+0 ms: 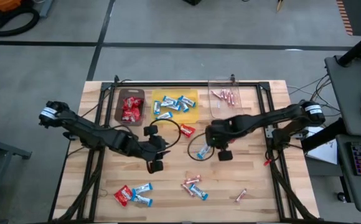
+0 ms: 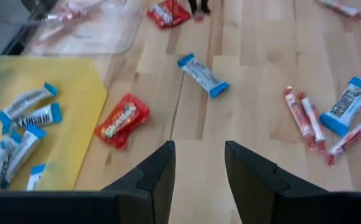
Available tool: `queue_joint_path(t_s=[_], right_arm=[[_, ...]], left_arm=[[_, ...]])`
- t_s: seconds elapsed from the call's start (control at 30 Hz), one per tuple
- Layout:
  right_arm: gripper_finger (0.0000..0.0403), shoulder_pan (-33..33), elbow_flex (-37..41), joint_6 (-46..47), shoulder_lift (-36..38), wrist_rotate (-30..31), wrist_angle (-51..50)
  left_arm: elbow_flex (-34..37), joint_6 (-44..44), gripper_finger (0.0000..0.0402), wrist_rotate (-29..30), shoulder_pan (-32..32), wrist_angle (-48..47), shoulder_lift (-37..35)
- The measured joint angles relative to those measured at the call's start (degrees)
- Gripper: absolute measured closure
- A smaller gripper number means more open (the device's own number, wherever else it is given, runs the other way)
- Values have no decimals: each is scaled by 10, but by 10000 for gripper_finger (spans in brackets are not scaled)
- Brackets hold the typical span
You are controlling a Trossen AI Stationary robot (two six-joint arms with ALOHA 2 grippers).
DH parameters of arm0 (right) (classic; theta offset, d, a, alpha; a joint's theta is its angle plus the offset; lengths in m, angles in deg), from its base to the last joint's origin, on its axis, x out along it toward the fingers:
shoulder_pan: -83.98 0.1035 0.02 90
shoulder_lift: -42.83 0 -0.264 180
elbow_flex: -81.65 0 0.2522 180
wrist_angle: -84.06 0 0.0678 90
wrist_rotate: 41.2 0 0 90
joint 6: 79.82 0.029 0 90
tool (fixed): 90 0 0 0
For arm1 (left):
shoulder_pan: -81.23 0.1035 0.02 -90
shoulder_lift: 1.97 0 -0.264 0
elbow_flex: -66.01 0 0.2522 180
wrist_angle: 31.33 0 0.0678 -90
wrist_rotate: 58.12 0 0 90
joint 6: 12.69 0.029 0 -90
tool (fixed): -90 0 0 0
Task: Sort candy
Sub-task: Put the orange candy into the yellow bin
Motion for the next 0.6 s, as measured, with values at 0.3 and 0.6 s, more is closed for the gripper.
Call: queue_joint_path(t_s=[0.3,0.6], right_arm=[[376,-63,-144,-81,3,121,-47],[375,-276,-161,-139,4,143,-49]], left_arm=[[0,-51,278,9,0,-51,-3],[0,-107,278,9,-4,-106,-3]])
